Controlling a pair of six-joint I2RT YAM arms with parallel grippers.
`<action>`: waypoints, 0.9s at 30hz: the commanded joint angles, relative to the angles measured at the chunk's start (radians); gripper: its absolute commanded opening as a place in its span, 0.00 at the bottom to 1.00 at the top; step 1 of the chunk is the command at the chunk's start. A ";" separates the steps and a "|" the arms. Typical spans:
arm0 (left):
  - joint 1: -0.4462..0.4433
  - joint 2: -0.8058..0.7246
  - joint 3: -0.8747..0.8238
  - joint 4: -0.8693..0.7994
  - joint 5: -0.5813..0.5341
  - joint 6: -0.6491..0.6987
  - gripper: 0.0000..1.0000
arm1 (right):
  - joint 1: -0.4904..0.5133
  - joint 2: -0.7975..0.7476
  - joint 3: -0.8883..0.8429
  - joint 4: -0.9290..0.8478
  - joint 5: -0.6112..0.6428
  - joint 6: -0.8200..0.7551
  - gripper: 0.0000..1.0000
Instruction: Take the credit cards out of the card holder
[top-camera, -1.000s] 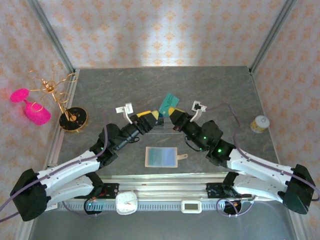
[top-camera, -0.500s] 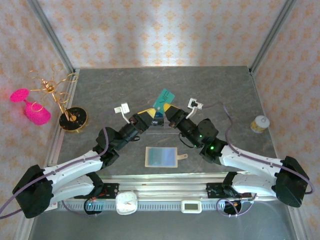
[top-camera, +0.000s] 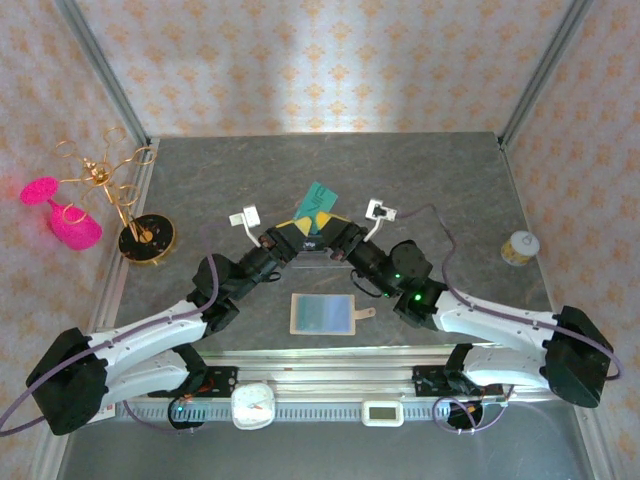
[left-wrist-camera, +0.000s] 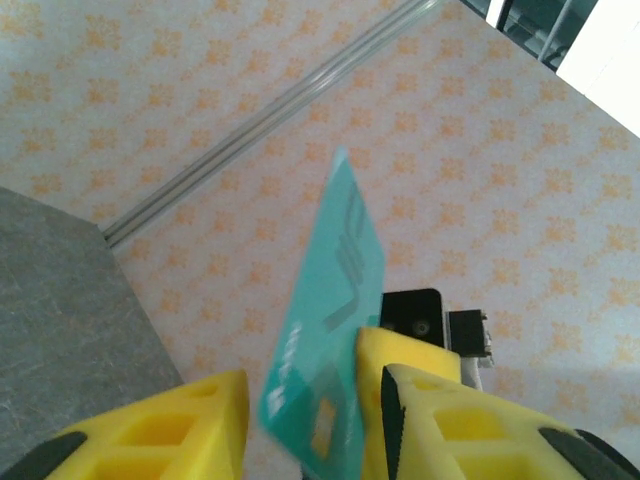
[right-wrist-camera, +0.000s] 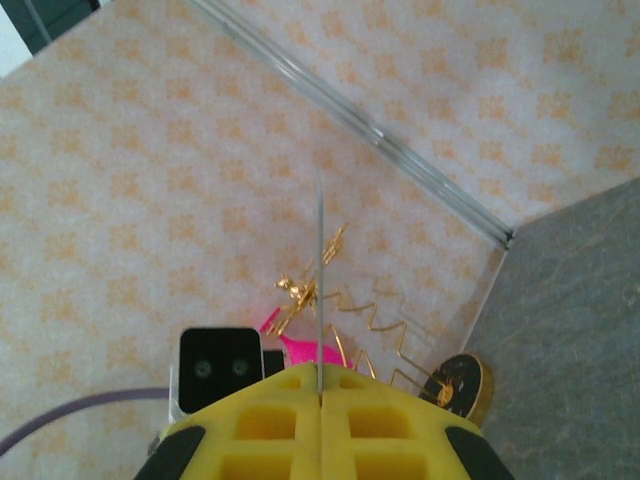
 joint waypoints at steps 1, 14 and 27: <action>0.005 -0.018 0.027 0.046 0.015 0.034 0.31 | 0.014 0.009 0.012 0.005 -0.032 -0.003 0.00; 0.022 -0.066 0.197 -0.530 -0.066 0.360 0.00 | -0.108 -0.268 -0.077 -0.464 -0.011 -0.029 0.25; 0.037 0.278 0.523 -0.875 0.073 0.989 0.00 | -0.357 -0.479 -0.173 -0.766 -0.135 -0.033 0.11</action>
